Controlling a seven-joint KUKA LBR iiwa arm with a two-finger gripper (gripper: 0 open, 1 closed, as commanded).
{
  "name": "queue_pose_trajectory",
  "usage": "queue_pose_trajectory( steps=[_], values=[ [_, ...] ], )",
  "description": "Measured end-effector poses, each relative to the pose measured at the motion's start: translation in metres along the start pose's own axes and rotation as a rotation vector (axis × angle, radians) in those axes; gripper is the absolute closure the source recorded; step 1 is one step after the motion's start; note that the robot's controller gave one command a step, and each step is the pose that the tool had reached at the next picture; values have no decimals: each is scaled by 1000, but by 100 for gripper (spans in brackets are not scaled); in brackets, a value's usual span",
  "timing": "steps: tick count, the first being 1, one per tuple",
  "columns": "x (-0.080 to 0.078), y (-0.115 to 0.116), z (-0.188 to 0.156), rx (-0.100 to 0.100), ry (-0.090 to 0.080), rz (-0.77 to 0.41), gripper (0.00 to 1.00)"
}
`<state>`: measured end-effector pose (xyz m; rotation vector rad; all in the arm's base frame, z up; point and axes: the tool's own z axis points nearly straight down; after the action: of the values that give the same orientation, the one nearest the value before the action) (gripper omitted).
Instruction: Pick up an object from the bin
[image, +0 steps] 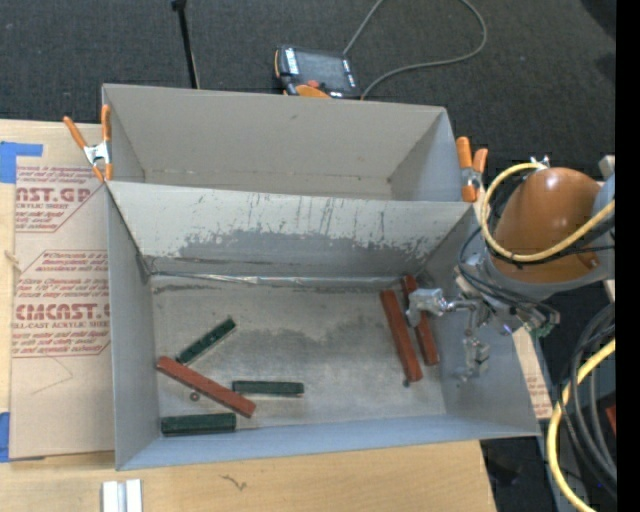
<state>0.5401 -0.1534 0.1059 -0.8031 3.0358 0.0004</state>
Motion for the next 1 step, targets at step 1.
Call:
queue_pose_trajectory(
  steps=[1],
  values=[
    [22, 48, 38, -6, 3, -285, 0]
  ],
)
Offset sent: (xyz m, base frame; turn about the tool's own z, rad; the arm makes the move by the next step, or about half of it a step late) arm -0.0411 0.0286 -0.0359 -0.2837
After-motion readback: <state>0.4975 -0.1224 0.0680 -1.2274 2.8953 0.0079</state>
